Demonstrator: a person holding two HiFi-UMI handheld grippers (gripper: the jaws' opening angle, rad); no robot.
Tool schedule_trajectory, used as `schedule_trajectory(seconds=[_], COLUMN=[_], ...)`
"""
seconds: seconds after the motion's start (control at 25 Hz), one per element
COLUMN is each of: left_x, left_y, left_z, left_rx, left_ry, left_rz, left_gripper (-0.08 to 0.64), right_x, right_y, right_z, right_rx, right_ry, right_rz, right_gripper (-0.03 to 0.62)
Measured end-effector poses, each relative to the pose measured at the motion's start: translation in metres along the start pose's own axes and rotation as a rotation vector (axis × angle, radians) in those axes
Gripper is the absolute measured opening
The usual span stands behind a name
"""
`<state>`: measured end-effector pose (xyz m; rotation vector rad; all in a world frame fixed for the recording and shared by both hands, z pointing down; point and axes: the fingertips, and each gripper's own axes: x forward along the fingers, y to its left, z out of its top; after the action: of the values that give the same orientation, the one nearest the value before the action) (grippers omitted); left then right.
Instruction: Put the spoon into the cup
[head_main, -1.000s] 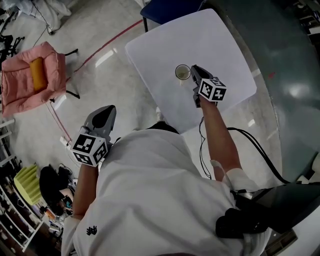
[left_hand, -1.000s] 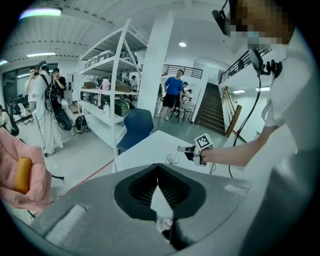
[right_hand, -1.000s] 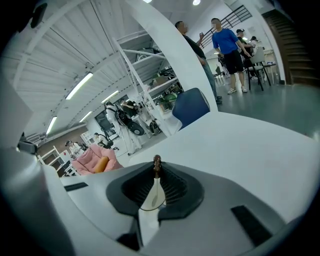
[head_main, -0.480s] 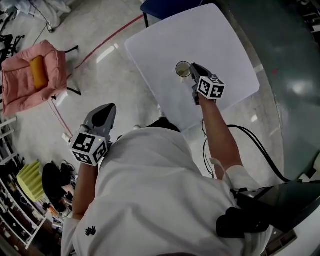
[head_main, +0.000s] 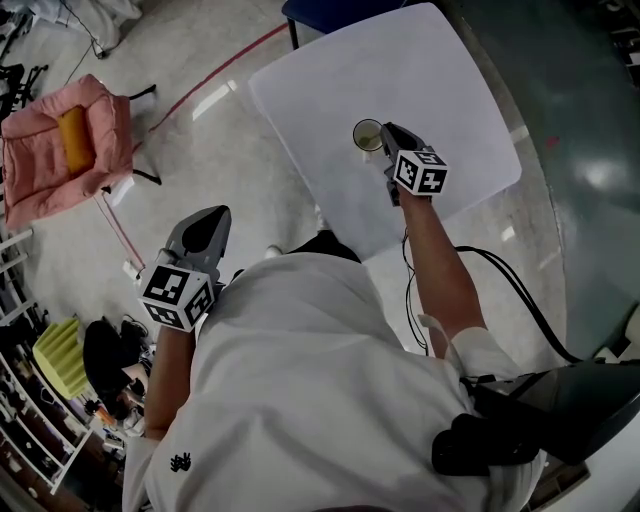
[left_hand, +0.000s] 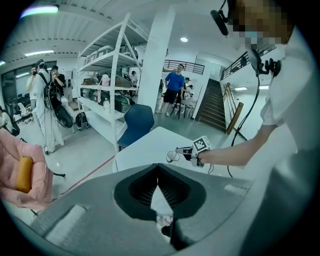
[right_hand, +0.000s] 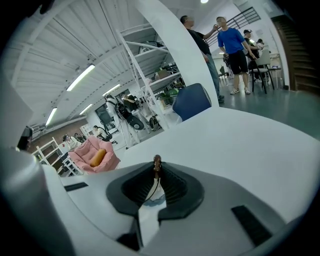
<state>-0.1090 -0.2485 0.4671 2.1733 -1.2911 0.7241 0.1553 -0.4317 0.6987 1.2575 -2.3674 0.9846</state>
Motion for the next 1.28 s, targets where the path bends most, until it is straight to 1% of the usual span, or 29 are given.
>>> schedule_trajectory(seconds=[0.12,0.36,0.56,0.72,1.04,1.28], left_x=[0.000,0.002,-0.005,-0.012,-0.031,-0.052], left_y=[0.001,0.003,0.007,0.008,0.010,0.013], left_z=[0.000,0.001,0.000,-0.002,-0.015,-0.025], left_rx=[-0.001,0.001,0.002,0.000,-0.002,0.008], left_ry=[-0.002,-0.008,-0.014,-0.025,-0.052,-0.081], left_rz=[0.000,-0.004,-0.005,-0.009,-0.028,-0.049], left_gripper=[0.011,0.012,0.012,0.012,0.011,0.012], right_x=[0.001,0.003,0.002,-0.001,-0.024,-0.051], right_y=[0.001,-0.001,-0.002,0.002,0.010,0.026], right_z=[0.001,0.000,0.001,0.005,0.011,0.011], right_rx=[-0.032,-0.039,-0.039,-0.053,-0.084,-0.103], right_ry=[-0.003,-0.011,-0.006,-0.010,-0.035,-0.058], right_rz=[-0.005,0.000,-0.016,-0.020,-0.059,-0.101], right_gripper=[0.044,0.051,0.114,0.147,0.166,0.166])
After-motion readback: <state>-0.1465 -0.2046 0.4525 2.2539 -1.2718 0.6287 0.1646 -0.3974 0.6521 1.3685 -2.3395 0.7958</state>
